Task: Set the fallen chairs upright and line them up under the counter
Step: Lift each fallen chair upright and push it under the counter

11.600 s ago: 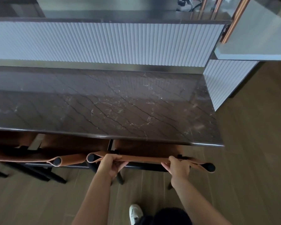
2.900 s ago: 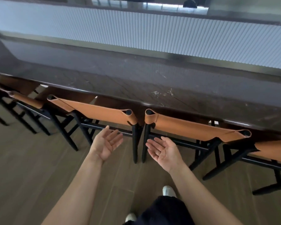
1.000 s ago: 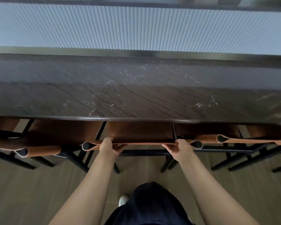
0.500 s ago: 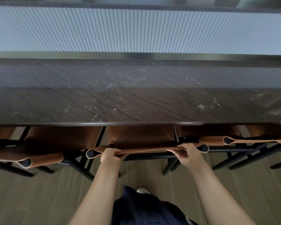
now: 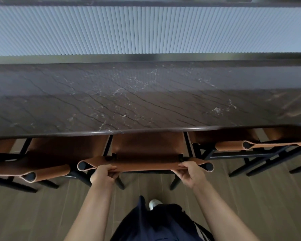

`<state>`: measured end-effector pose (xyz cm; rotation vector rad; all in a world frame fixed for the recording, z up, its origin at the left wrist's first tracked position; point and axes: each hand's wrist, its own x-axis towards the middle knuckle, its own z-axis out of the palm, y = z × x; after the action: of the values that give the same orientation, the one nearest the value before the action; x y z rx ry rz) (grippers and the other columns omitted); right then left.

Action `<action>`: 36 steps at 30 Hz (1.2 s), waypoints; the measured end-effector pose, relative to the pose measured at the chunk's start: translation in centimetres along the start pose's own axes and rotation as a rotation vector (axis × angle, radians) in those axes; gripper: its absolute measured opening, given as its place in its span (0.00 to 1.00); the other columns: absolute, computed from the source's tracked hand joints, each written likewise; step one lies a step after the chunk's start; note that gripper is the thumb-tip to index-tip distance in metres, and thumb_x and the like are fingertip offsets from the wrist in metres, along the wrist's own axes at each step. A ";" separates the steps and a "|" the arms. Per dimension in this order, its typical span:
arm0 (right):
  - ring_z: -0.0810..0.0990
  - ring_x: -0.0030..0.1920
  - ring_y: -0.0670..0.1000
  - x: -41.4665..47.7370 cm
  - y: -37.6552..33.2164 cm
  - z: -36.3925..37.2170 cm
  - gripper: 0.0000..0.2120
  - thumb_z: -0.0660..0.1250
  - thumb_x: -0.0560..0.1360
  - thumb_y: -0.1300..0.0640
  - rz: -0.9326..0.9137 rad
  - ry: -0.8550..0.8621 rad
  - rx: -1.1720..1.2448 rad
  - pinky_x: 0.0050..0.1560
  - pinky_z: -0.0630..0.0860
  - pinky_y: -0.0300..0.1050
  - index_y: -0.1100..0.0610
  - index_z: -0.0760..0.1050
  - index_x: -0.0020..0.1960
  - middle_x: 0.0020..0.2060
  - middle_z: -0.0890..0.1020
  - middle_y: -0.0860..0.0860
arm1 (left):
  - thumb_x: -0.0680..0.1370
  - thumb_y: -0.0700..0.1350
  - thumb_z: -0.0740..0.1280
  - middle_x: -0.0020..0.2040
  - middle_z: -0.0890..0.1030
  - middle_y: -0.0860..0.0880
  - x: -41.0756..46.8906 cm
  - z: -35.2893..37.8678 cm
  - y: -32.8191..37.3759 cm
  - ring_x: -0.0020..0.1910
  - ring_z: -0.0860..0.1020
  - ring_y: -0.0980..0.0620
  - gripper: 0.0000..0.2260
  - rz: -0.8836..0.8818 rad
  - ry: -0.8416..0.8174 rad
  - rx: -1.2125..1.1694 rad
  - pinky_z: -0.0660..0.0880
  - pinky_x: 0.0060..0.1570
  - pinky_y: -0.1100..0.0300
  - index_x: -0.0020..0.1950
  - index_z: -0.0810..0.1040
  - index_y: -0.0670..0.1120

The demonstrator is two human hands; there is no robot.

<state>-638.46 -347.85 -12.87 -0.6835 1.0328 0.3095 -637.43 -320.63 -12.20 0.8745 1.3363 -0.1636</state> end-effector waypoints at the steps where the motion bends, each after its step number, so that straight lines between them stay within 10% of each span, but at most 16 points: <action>1: 0.80 0.46 0.64 0.0 0.0 0.0 0.11 0.55 0.75 0.77 -0.003 0.003 0.000 0.36 0.80 0.59 0.63 0.69 0.47 0.46 0.78 0.65 | 0.73 0.23 0.58 0.17 0.73 0.44 0.1 0.0 0.1 0.35 0.75 0.43 0.11 0.003 -0.004 0.009 0.75 0.49 0.47 0.38 0.69 0.37; 18: 0.82 0.49 0.62 -1.5 0.0 0.5 0.02 0.65 0.77 0.66 -0.095 0.013 0.045 0.37 0.84 0.56 0.62 0.72 0.49 0.48 0.80 0.63 | 0.75 0.29 0.64 0.43 0.78 0.39 -0.5 -0.2 0.4 0.42 0.79 0.41 0.06 -0.017 -0.195 -0.026 0.78 0.56 0.45 0.46 0.73 0.38; 24: 0.84 0.51 0.65 -3.0 3.7 1.5 0.28 0.71 0.75 0.47 0.128 -0.070 -0.088 0.39 0.82 0.54 0.64 0.66 0.64 0.56 0.79 0.67 | 0.78 0.32 0.63 0.45 0.79 0.39 -0.7 -2.7 0.9 0.47 0.79 0.42 0.04 0.003 -0.337 -0.172 0.76 0.53 0.44 0.45 0.74 0.39; 36: 0.85 0.51 0.60 -6.4 9.8 8.5 0.25 0.66 0.78 0.45 0.353 -0.366 -0.462 0.46 0.81 0.52 0.64 0.72 0.63 0.51 0.84 0.62 | 0.77 0.32 0.59 0.59 0.75 0.38 -2.9 -8.1 2.1 0.55 0.78 0.42 0.08 0.055 -0.205 -0.374 0.75 0.58 0.47 0.54 0.74 0.36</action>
<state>-641.11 -334.43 -8.20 -0.8164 0.7269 0.9665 -643.35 -315.15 -8.46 0.5607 1.1036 0.0392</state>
